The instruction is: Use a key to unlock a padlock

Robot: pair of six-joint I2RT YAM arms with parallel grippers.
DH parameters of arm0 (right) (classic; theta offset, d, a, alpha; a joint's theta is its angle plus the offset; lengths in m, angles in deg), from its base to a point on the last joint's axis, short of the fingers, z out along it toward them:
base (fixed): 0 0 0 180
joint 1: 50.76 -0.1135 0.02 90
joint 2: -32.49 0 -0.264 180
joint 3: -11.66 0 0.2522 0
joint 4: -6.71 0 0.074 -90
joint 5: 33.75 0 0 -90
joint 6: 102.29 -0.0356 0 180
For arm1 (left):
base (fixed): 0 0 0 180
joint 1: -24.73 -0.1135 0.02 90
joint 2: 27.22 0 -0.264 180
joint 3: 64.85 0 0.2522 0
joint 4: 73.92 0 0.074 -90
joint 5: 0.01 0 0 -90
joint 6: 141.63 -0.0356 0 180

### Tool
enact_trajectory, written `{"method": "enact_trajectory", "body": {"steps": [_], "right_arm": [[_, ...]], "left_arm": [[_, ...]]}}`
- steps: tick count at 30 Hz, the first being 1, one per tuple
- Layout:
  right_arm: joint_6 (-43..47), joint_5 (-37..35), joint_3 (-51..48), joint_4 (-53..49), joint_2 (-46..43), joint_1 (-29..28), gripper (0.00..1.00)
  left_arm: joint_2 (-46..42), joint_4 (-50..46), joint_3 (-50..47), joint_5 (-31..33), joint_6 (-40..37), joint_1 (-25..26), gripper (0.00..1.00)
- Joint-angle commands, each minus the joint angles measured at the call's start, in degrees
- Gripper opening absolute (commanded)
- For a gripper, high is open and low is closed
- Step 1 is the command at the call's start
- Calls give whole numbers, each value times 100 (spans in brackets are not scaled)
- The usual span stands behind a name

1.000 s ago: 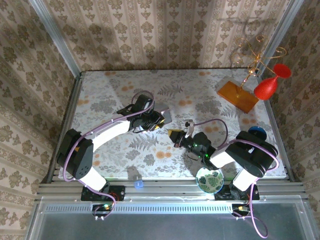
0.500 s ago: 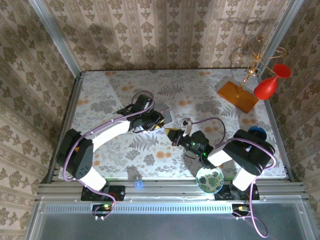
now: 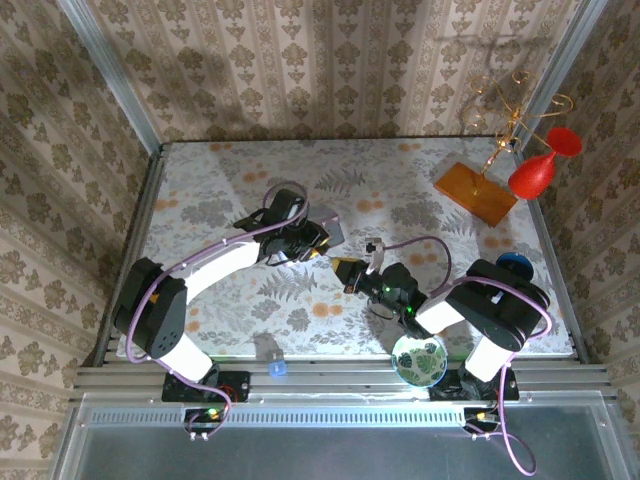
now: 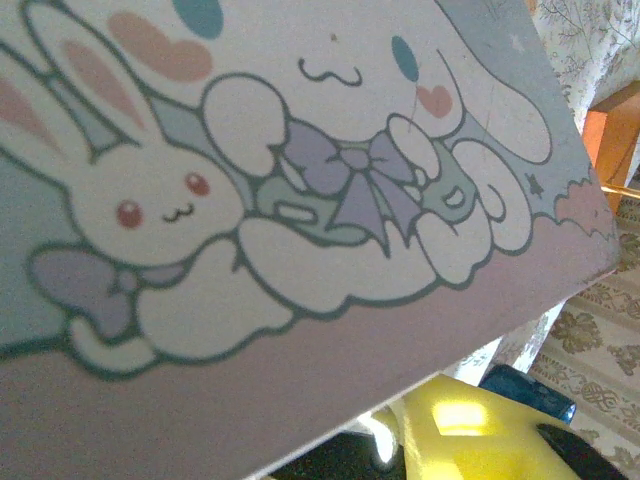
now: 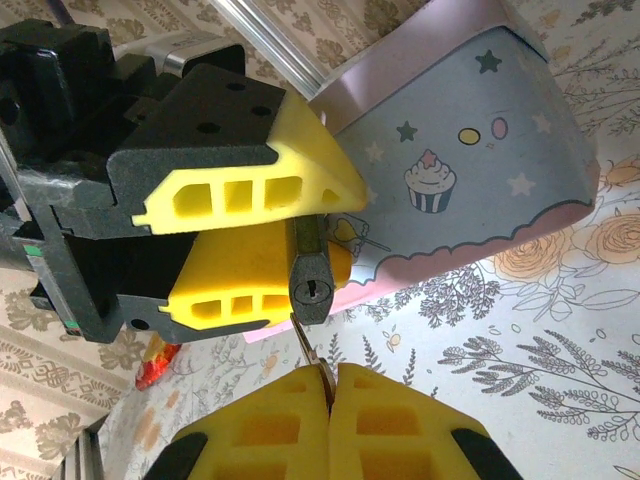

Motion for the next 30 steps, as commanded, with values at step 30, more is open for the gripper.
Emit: {"method": "enact_trajectory", "body": {"steps": [30], "right_arm": [[40,-389,247,159,64,-40,0]], "left_arm": [[-92,330,-20,-78,64,-58,0]]}}
